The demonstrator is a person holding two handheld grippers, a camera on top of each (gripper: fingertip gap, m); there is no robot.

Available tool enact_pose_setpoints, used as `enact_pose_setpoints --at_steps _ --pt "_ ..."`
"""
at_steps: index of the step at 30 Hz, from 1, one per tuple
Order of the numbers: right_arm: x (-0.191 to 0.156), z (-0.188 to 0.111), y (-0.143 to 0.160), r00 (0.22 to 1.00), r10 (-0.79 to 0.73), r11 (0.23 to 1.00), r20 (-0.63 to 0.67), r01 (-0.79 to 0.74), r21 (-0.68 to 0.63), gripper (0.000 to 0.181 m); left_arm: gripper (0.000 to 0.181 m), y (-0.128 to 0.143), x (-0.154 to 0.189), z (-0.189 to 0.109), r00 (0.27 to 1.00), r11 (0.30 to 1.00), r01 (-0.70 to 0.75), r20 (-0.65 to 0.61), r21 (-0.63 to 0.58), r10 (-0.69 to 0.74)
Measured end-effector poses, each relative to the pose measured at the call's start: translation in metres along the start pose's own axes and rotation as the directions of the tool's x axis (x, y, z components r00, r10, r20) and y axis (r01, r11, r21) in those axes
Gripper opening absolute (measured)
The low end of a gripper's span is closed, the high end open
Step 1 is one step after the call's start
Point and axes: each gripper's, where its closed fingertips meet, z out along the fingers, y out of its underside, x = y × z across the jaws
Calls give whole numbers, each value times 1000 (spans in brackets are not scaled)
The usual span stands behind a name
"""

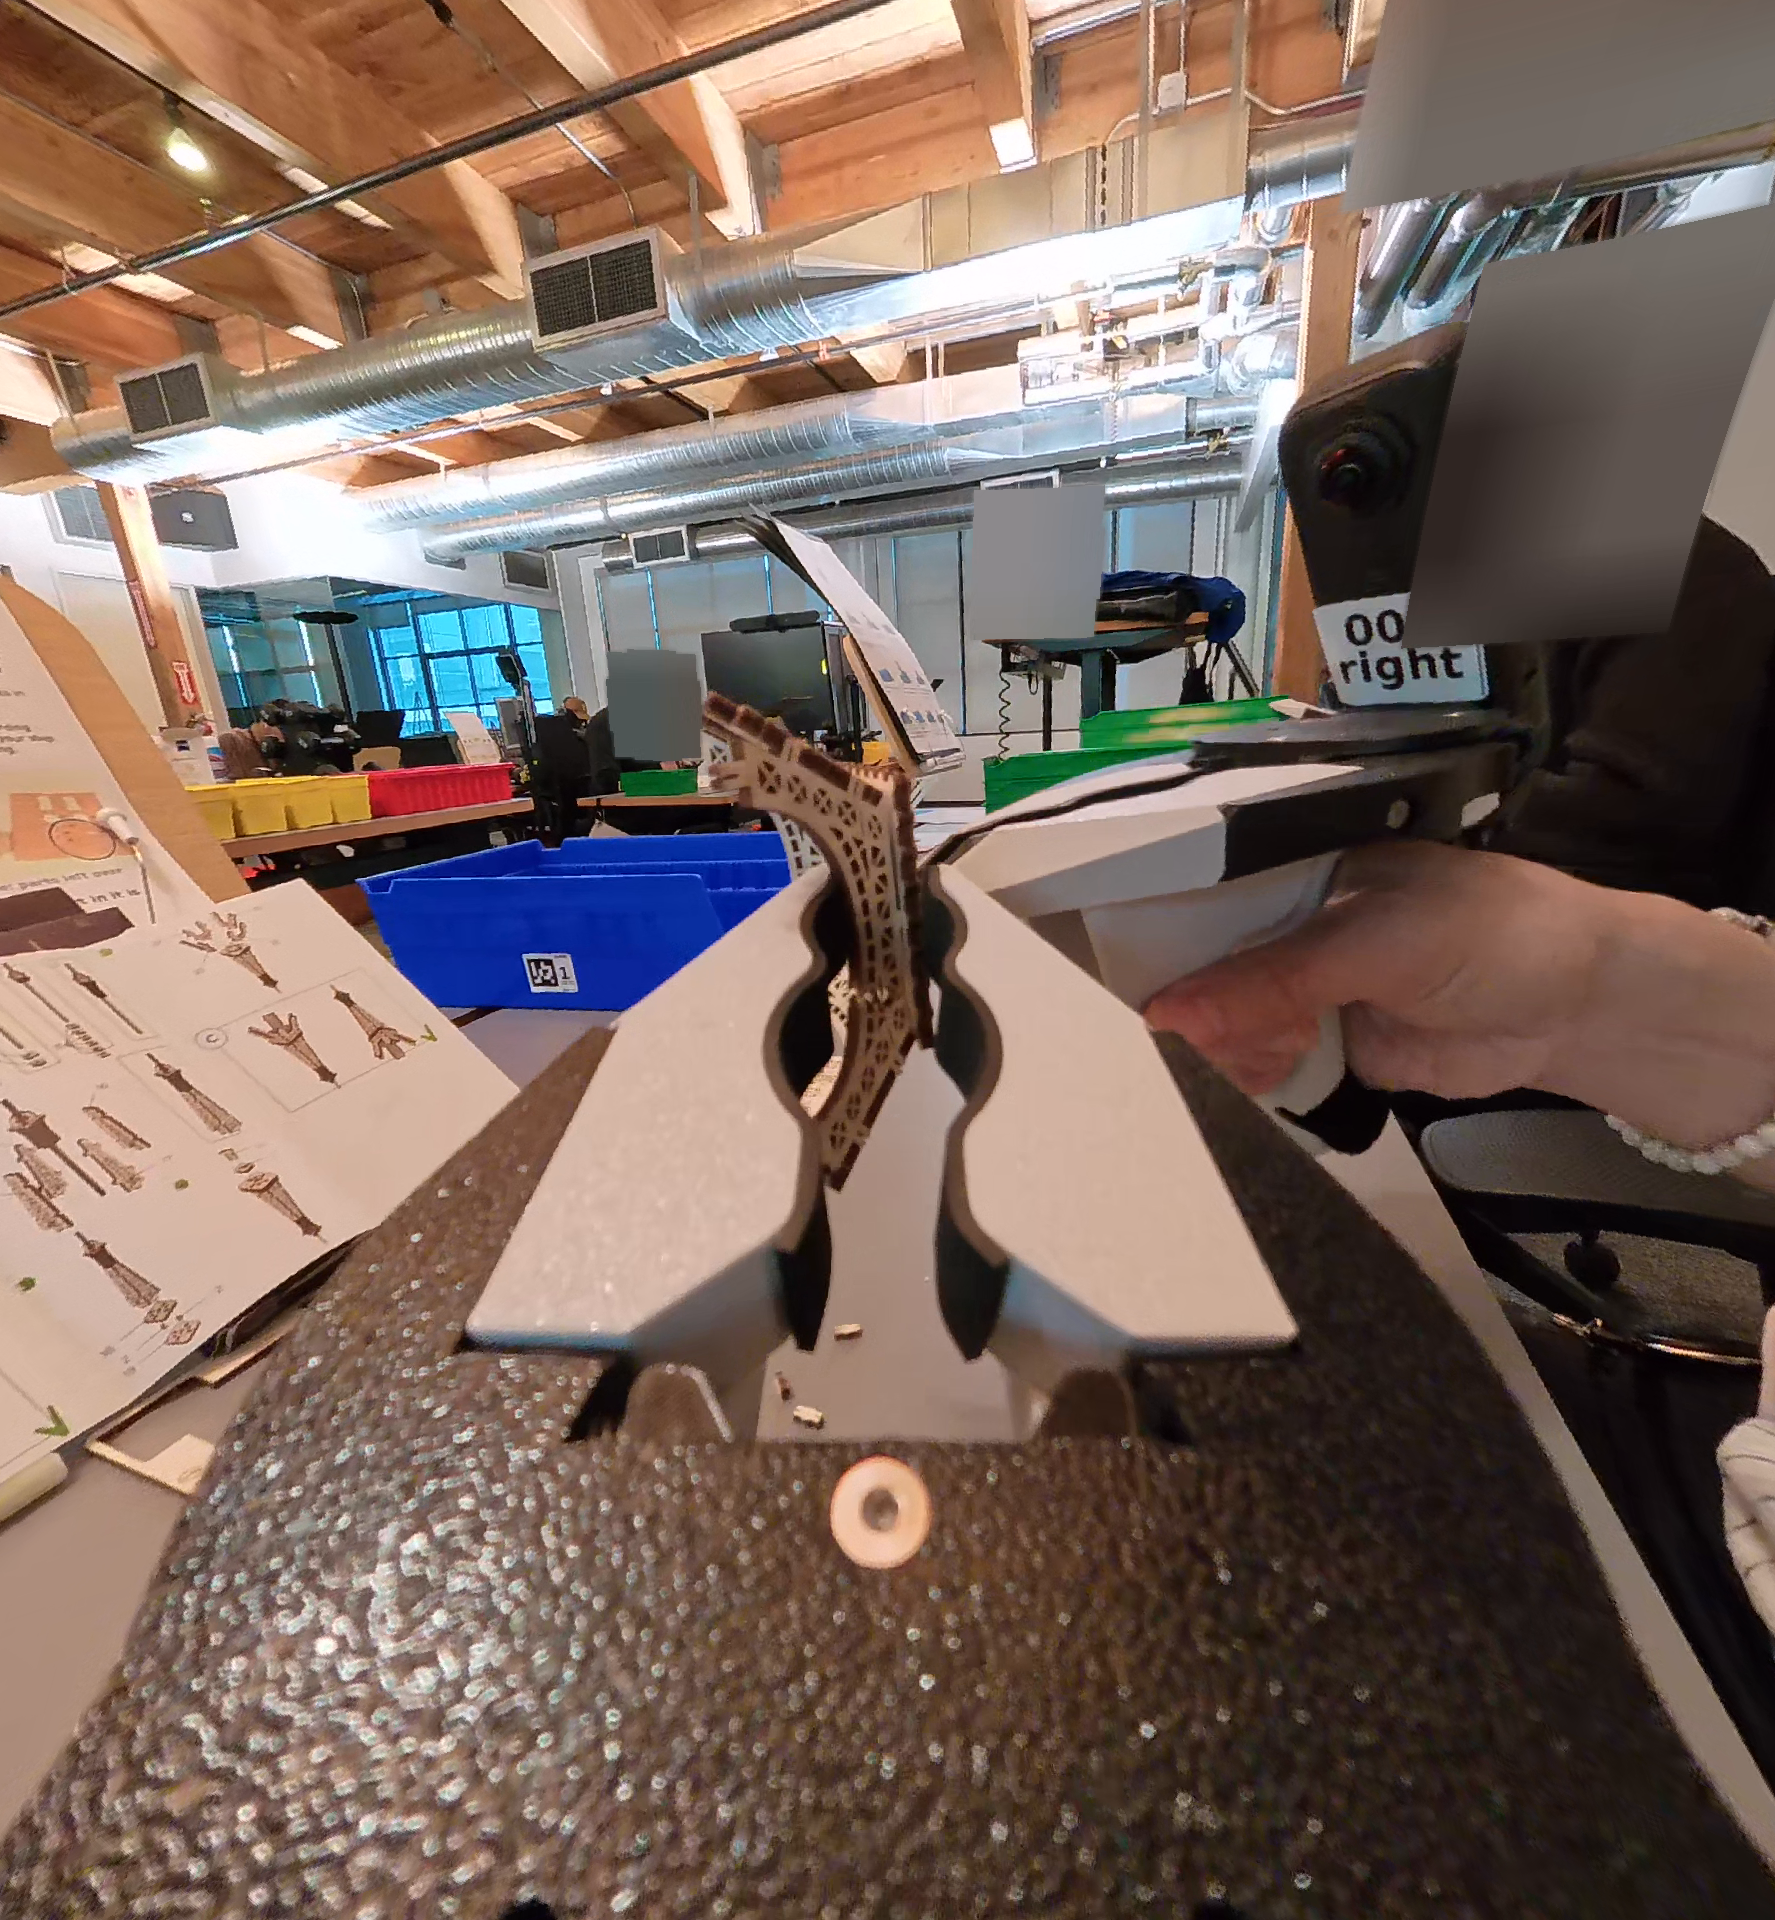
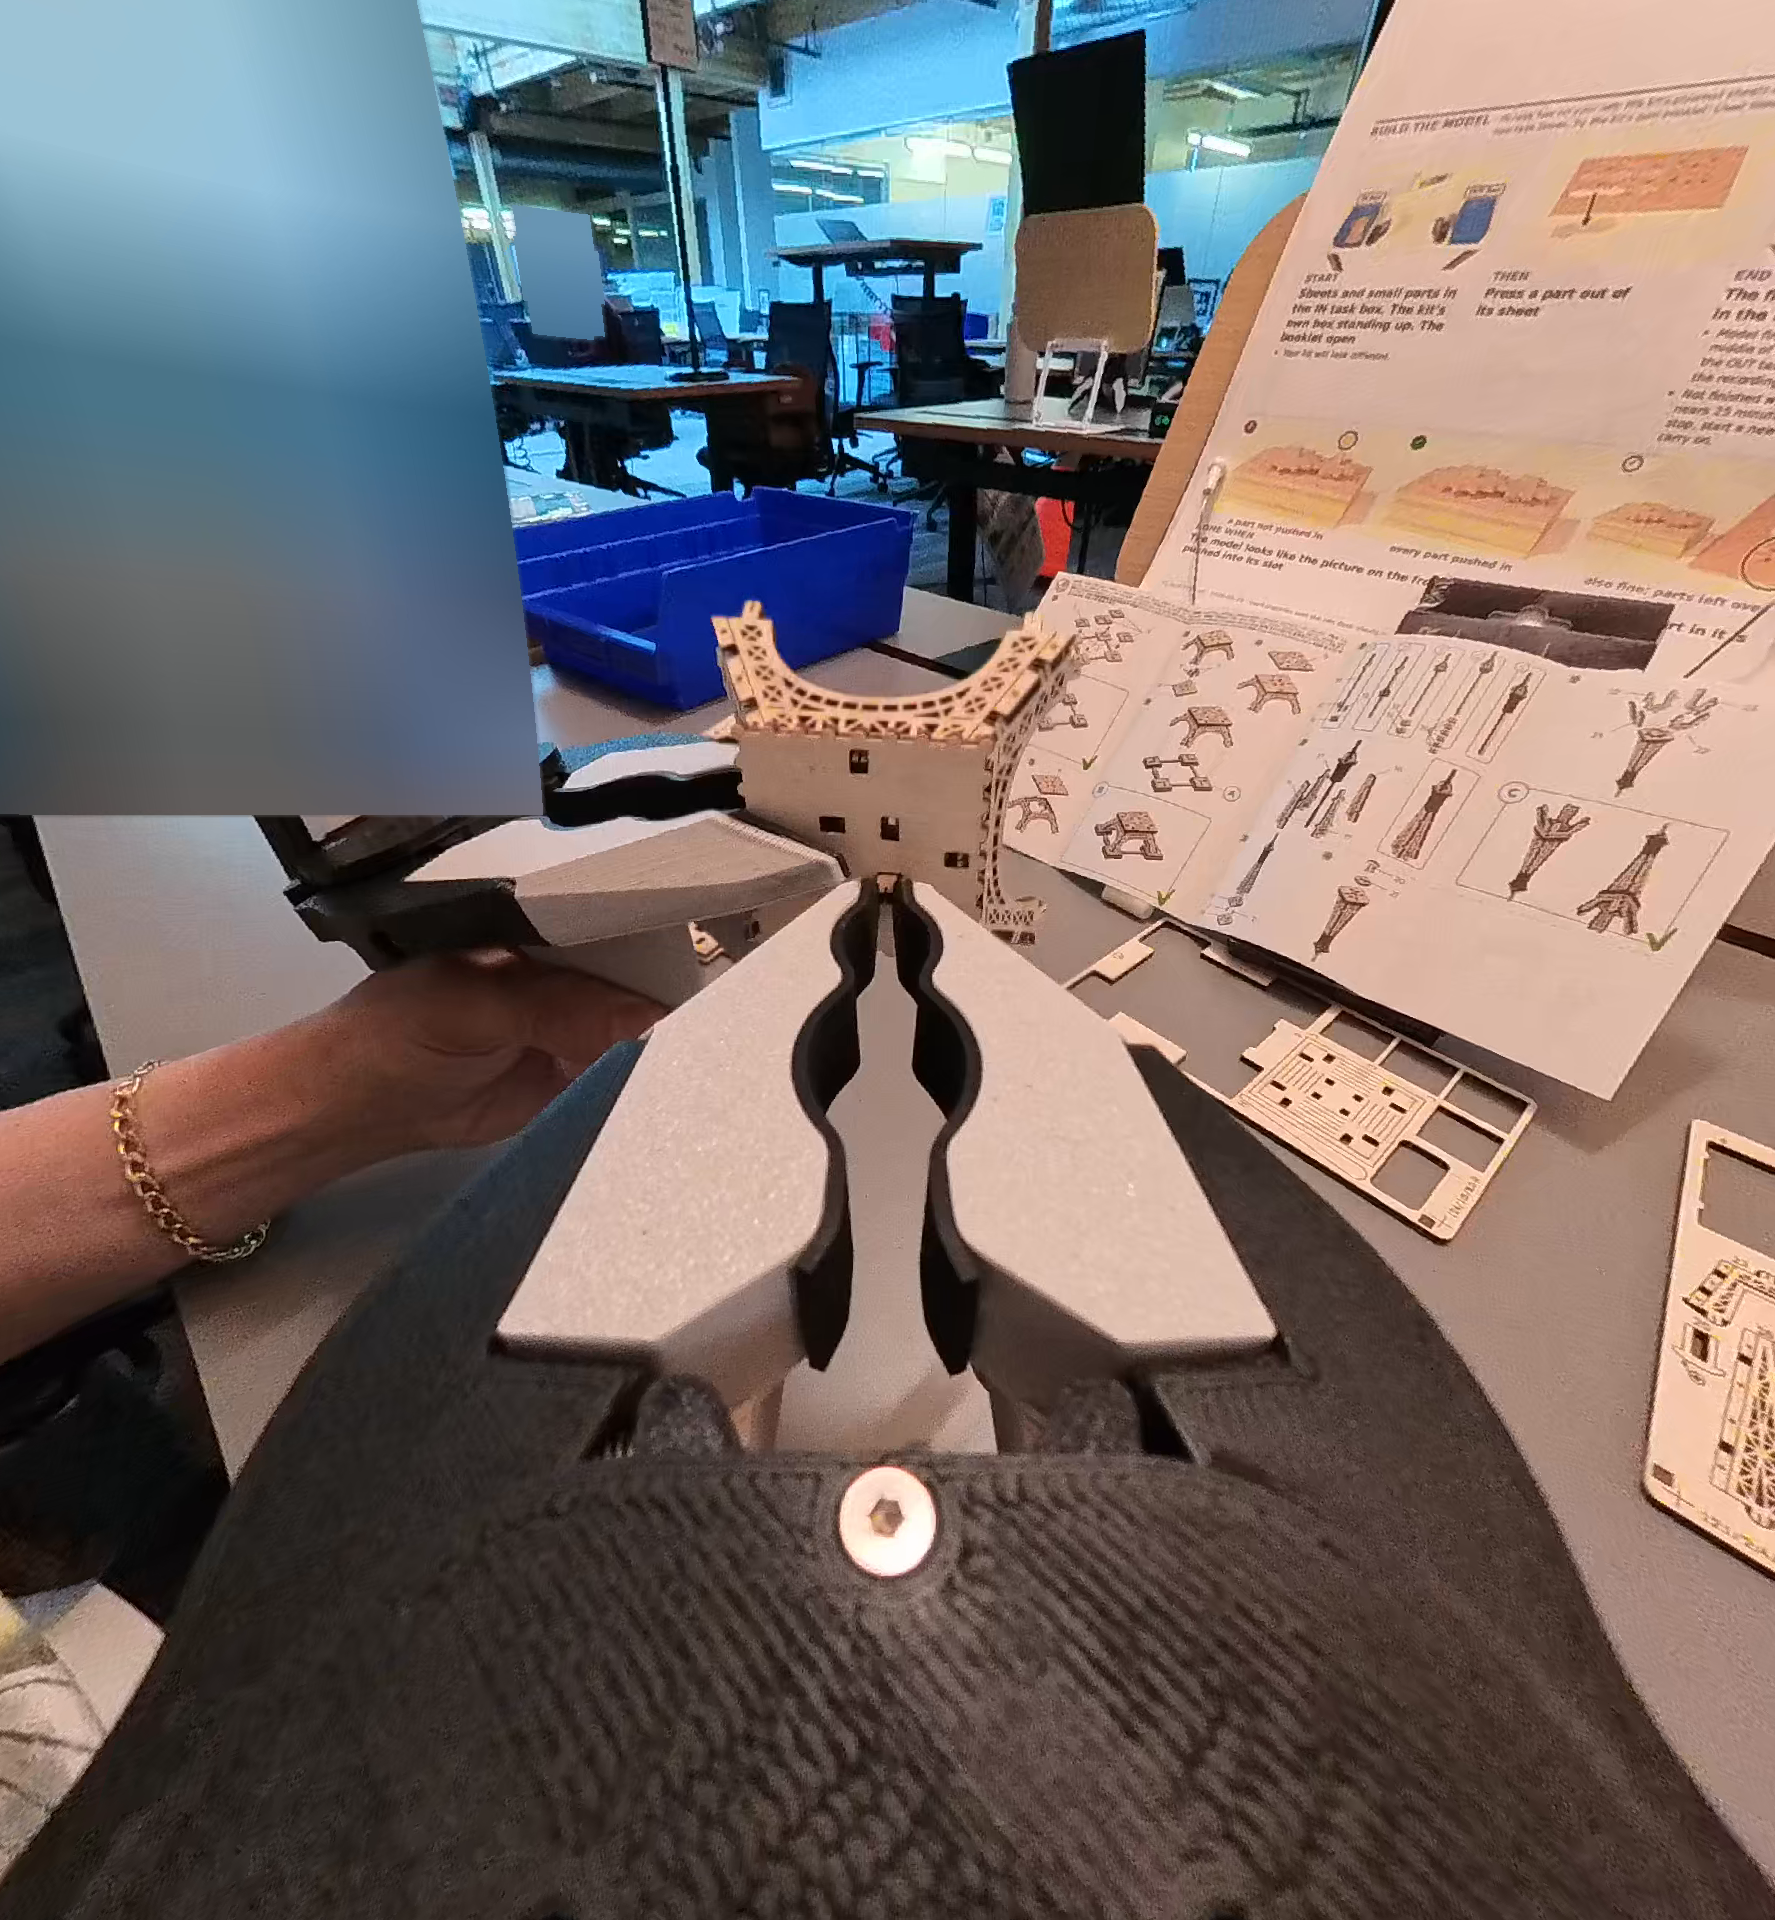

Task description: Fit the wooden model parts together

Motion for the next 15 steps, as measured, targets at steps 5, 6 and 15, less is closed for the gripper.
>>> enact_pose_setpoints --at_steps 5,6,15 --pt "0 1 0 1000 11 1000 3 -11 14 2 11 1 -1 0 1000 1000 -15 3 -15 15" --pt "0 1 1 1000 15 1000 7 -15 17 2 11 1 -1 -1 1000 1000 -16 2 -17 16" --pt "-1 4 1 999 42 999 24 -43 31 2 11 0 -2 -2 1000 999 -17 5 -28 18"
